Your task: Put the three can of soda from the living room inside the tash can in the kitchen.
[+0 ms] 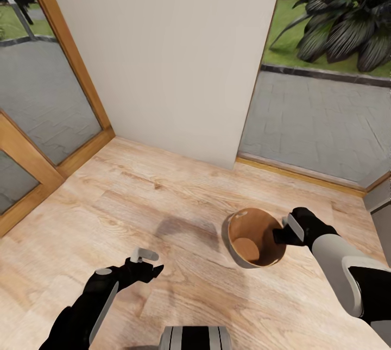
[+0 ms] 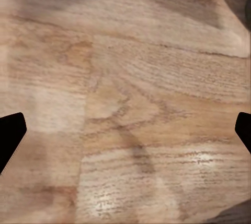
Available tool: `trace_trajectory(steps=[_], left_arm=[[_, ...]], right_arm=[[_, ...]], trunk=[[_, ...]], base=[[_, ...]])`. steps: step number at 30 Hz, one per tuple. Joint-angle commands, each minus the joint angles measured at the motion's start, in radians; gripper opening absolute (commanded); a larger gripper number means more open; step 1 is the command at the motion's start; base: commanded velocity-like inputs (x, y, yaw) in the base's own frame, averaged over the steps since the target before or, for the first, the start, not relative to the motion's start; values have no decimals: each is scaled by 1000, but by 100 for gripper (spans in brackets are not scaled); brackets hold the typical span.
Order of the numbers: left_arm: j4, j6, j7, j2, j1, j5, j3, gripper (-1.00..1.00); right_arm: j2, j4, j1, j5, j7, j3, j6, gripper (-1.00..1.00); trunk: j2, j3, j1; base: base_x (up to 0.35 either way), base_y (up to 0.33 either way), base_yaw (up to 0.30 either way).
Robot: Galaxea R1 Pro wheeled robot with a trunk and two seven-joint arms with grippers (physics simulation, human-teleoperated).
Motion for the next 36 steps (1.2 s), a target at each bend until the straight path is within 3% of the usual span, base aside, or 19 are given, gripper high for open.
trace_trajectory(steps=[1, 10, 20, 33, 36], left_arm=[[-1, 1, 0, 0, 0, 0, 0, 100], [-4, 24, 0, 0, -2, -1, 0, 100], [-29, 100, 2, -4, -4, 0, 3, 100], [-31, 106, 3, -12, -4, 0, 1, 100], [-31, 123, 3, -12, -5, 0, 2, 100]], right_arm=[[0, 0, 1, 17, -2, 4, 0, -100], [3, 3, 14, 16, -2, 6, -19, -100], [11, 6, 55, 4, 2, 6, -36, -100], [11, 6, 60, 4, 3, 1, -36, -100], [11, 7, 64, 4, 3, 1, -36, -100]], trunk=[[0, 4, 0], [2, 39, -4], [5, 77, -9], [8, 128, -15], [29, 137, -26]], base=[[0, 0, 0], [0, 0, 0], [0, 0, 0], [0, 0, 0], [0, 0, 0]])
